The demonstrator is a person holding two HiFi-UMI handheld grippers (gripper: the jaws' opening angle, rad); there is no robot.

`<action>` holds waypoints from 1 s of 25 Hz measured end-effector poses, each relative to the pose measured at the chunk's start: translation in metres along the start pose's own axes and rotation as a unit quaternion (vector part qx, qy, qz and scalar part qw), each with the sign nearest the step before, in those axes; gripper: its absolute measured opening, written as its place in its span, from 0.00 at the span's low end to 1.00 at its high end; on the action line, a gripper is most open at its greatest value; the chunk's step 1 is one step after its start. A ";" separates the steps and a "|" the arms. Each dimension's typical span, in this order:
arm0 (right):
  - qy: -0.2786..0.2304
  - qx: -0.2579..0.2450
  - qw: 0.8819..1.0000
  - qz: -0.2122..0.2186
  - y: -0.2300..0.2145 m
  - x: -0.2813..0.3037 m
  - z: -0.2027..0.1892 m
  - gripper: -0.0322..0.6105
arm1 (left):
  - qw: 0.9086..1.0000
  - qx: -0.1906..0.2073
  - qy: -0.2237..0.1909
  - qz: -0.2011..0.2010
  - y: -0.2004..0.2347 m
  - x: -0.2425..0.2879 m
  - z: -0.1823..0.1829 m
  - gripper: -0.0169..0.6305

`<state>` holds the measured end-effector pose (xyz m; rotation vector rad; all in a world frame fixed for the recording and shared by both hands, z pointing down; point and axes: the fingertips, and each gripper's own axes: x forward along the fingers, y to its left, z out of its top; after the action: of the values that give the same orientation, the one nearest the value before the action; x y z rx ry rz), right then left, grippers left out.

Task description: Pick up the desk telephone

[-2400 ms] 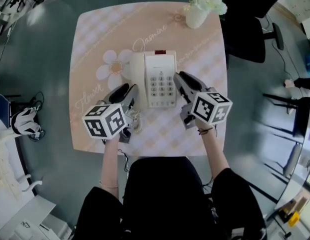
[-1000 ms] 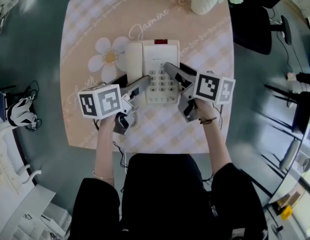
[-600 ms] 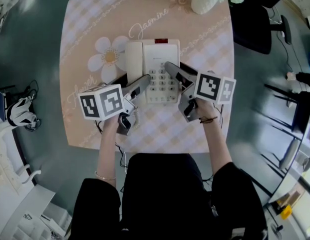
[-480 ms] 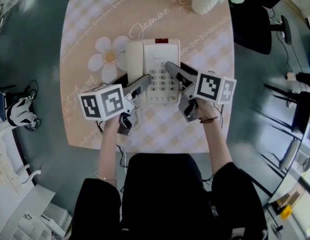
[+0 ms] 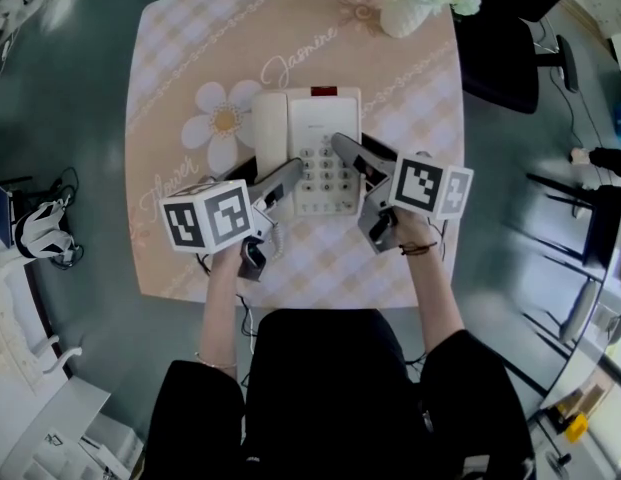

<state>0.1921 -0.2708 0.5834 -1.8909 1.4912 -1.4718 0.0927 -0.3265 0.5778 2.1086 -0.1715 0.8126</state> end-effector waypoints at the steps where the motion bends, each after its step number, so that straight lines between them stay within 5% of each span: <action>1: -0.002 -0.002 1.000 0.002 0.003 -0.002 0.001 0.38 | 1.000 0.001 -0.001 0.001 -0.002 -0.002 0.001 0.53; 25: -0.043 -0.049 0.998 0.023 0.078 -0.060 0.015 0.38 | 0.999 0.024 -0.044 -0.004 -0.056 -0.073 0.008 0.53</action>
<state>0.1678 -0.2563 0.4879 -1.9357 1.5816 -1.3033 0.0618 -0.3090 0.4924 2.1915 -0.1920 0.7260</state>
